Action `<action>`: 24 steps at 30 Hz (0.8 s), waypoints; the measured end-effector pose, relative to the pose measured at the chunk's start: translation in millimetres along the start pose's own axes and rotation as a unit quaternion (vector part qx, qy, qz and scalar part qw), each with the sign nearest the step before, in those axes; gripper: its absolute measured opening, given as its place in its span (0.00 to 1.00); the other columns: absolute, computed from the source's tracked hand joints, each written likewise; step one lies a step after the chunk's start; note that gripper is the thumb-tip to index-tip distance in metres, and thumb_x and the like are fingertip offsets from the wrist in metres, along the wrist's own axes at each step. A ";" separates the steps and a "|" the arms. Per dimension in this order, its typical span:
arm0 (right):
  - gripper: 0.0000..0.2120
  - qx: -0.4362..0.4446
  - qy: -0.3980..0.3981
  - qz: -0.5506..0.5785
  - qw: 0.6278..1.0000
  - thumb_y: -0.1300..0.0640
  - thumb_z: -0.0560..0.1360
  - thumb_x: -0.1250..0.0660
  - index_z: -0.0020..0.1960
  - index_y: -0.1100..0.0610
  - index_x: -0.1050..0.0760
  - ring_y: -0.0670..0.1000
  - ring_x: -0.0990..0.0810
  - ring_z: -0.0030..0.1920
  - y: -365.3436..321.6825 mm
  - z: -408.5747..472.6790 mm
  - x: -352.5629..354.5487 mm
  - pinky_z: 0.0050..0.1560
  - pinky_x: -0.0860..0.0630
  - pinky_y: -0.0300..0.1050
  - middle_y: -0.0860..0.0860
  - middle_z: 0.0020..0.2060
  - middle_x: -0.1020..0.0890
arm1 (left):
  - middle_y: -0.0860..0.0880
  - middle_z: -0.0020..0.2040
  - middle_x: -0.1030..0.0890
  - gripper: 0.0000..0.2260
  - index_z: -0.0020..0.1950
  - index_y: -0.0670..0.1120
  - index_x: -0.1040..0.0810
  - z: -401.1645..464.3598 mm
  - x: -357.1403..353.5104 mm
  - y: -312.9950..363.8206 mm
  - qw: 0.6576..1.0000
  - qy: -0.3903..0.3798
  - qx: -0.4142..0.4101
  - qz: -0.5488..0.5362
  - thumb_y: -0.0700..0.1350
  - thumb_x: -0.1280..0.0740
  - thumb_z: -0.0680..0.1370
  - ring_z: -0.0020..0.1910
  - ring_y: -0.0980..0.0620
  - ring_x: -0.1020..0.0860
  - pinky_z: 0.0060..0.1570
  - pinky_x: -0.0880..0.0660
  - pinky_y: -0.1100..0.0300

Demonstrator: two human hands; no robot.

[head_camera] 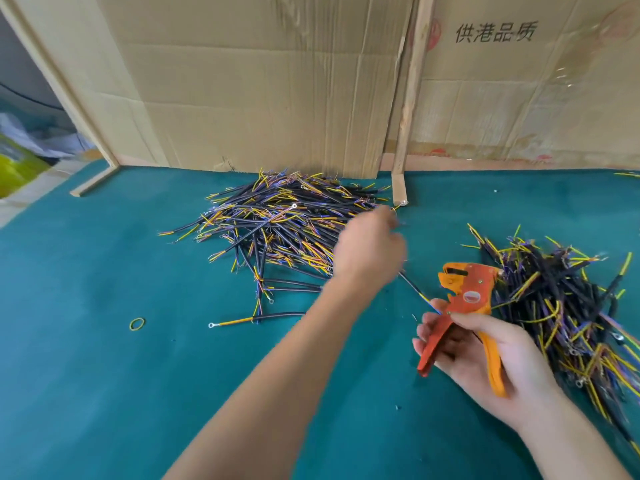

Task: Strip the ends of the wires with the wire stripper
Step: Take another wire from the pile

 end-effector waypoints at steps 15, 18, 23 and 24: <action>0.24 -0.005 -0.017 0.002 1.000 0.64 0.68 0.31 0.63 0.65 0.25 0.64 0.17 0.45 -0.6 -1.4 -6.8 0.46 0.17 0.60 0.65 0.46 0.19 | 0.45 0.35 0.23 0.18 0.31 0.44 0.30 14.2 45.0 -157.2 0.966 0.041 0.256 -0.006 0.54 0.31 0.74 0.36 0.42 0.24 0.35 0.28 0.56; 0.22 -0.005 -0.019 0.002 1.000 0.64 0.70 0.33 0.64 0.65 0.25 0.64 0.17 0.45 -1.5 -1.4 -5.4 0.47 0.17 0.60 0.64 0.46 0.19 | 0.44 0.35 0.18 0.16 0.34 0.41 0.24 16.6 44.7 -160.9 0.958 0.039 0.279 -0.052 0.53 0.29 0.74 0.36 0.43 0.19 0.40 0.20 0.54; 0.21 -0.007 -0.013 -0.004 1.000 0.63 0.71 0.33 0.63 0.64 0.24 0.64 0.16 0.45 -1.3 -1.3 -5.6 0.46 0.17 0.60 0.64 0.46 0.19 | 0.46 0.30 0.20 0.09 0.39 0.39 0.22 4.6 38.2 -142.9 0.882 0.025 0.277 -0.380 0.40 0.29 0.78 0.25 0.52 0.21 0.26 0.25 0.64; 0.20 -0.007 -0.012 -0.004 1.000 0.63 0.71 0.33 0.63 0.64 0.24 0.64 0.17 0.45 -1.1 -1.2 -5.9 0.46 0.17 0.60 0.64 0.46 0.19 | 0.46 0.31 0.20 0.08 0.41 0.39 0.22 -0.5 35.5 -129.6 0.860 0.001 0.257 -0.441 0.40 0.30 0.79 0.27 0.53 0.20 0.26 0.24 0.64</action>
Point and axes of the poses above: each hand's wrist, its own z-axis towards the middle knuckle, its own x-axis out of the back of the hand, y = z × x, the point moved 10 cm from there along z, towards the middle knuckle
